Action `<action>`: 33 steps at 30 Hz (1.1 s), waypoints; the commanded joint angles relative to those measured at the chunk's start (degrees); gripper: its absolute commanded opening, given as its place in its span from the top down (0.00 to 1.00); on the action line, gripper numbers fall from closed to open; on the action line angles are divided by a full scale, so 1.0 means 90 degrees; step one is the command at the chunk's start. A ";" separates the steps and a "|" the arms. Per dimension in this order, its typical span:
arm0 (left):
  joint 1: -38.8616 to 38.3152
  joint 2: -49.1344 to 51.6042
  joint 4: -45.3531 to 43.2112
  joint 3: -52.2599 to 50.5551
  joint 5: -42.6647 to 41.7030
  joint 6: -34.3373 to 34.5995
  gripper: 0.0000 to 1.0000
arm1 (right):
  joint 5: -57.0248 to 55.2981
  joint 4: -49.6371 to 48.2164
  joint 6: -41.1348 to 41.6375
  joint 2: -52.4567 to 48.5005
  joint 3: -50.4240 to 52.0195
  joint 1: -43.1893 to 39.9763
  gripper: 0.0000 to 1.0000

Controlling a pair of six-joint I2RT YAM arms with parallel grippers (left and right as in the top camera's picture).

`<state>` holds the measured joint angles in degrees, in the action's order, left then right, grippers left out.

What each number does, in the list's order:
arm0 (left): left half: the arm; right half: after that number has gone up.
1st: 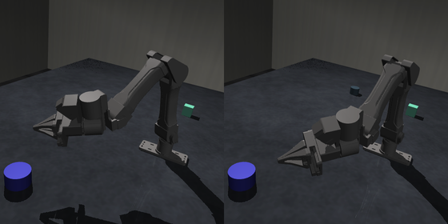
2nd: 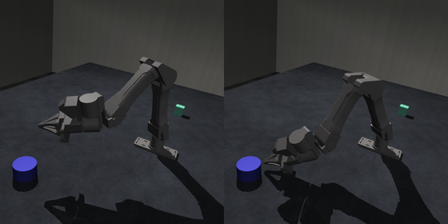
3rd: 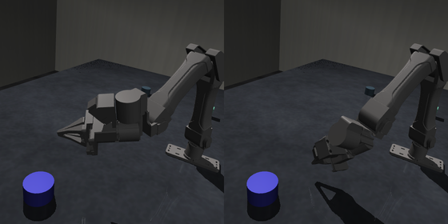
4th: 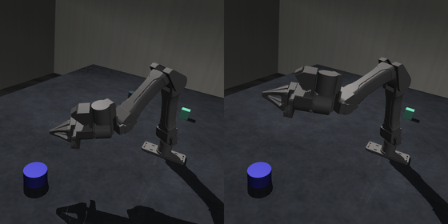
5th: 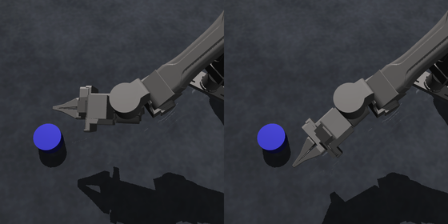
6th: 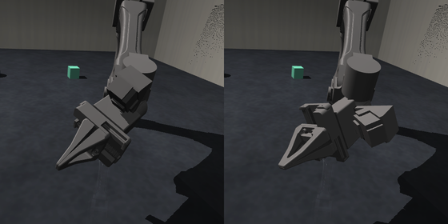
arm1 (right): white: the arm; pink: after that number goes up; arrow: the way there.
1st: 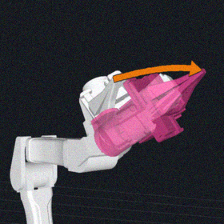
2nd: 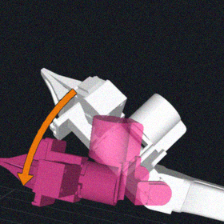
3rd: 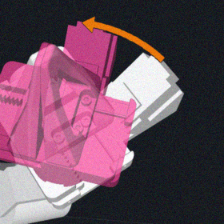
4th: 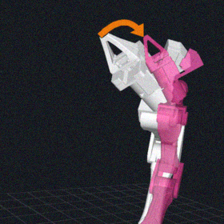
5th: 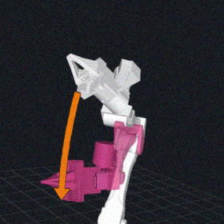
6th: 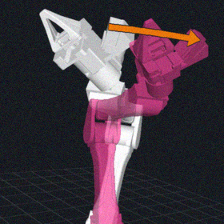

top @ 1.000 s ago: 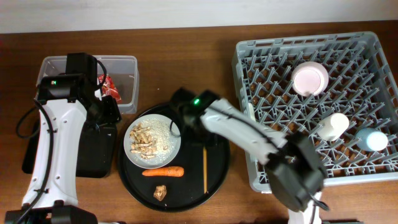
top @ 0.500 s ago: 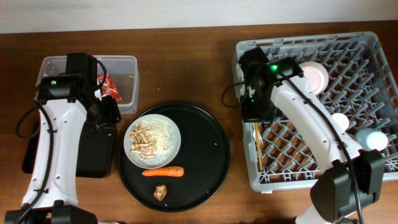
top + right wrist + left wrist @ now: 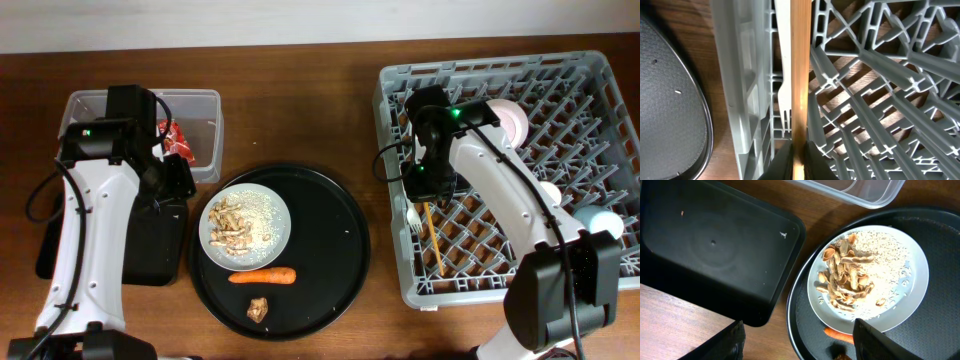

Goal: Sort waste into correct bins and load items into the dishwasher rack
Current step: 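Place the chopstick into the rack's left edge with the right gripper, then grasp the rim of the white plate with the left gripper and lift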

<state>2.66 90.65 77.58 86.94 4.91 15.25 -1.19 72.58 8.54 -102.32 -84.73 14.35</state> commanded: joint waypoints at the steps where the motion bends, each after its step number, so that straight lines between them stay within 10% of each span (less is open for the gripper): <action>1: 0.0015 0.0022 0.0012 0.0019 -0.0024 -0.0007 0.31 | 0.0124 -0.0022 -0.0090 -0.0005 0.0022 0.0036 0.70; 12: -0.0194 0.0022 -0.0051 0.0017 -0.0775 -0.0007 0.30 | 0.0104 0.0277 0.0437 0.0607 -0.0508 -0.0194 0.52; 20: -0.1967 0.0245 -0.0464 0.0010 -0.0787 0.0294 0.30 | 0.0226 0.1195 -0.0017 0.1926 -0.0755 -0.1928 0.37; 33: -0.3602 0.1994 -0.0775 0.0010 -0.0461 0.0998 0.31 | 0.0563 0.1297 -0.0046 0.1994 -0.0729 -0.2390 0.36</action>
<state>-28.27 104.88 71.13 86.94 -1.74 21.56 3.09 84.36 8.71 -84.66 -90.87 -7.05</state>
